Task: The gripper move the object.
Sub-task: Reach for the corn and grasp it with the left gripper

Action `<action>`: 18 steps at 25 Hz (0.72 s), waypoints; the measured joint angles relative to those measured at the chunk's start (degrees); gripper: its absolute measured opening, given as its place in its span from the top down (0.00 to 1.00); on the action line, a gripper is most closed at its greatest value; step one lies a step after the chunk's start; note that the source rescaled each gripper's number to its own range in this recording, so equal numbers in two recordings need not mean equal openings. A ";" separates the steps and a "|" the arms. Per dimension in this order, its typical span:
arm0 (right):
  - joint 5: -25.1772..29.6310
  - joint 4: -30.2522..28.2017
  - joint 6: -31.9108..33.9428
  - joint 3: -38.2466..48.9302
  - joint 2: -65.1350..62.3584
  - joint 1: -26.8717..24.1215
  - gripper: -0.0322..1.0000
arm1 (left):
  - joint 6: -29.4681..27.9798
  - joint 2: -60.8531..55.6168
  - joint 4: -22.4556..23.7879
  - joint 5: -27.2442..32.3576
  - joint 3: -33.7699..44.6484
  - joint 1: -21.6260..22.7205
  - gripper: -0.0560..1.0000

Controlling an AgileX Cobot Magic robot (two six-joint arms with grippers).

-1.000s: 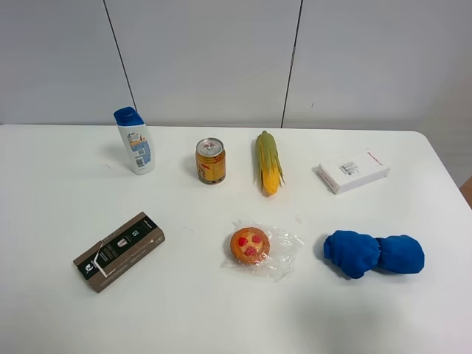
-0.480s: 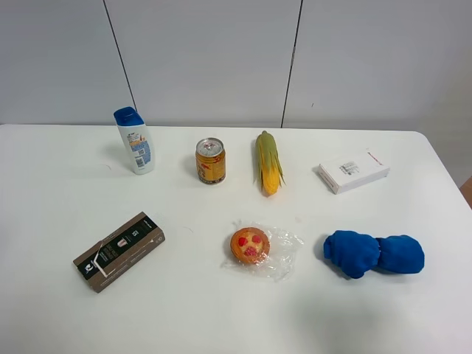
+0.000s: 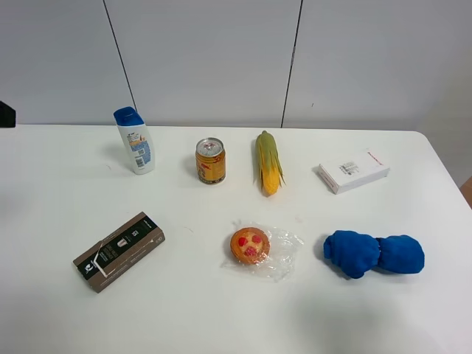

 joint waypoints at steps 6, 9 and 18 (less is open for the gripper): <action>0.00 0.00 0.00 0.00 0.00 0.00 0.00 | 0.61 11.48 4.92 -0.45 -11.62 -10.84 0.00; 0.00 0.00 0.00 0.00 0.00 0.00 0.00 | 0.61 17.78 7.15 -0.46 -17.29 -17.15 0.00; 0.00 0.00 0.00 0.00 0.00 0.00 0.00 | 0.61 37.73 7.92 -0.23 -32.79 -26.93 0.00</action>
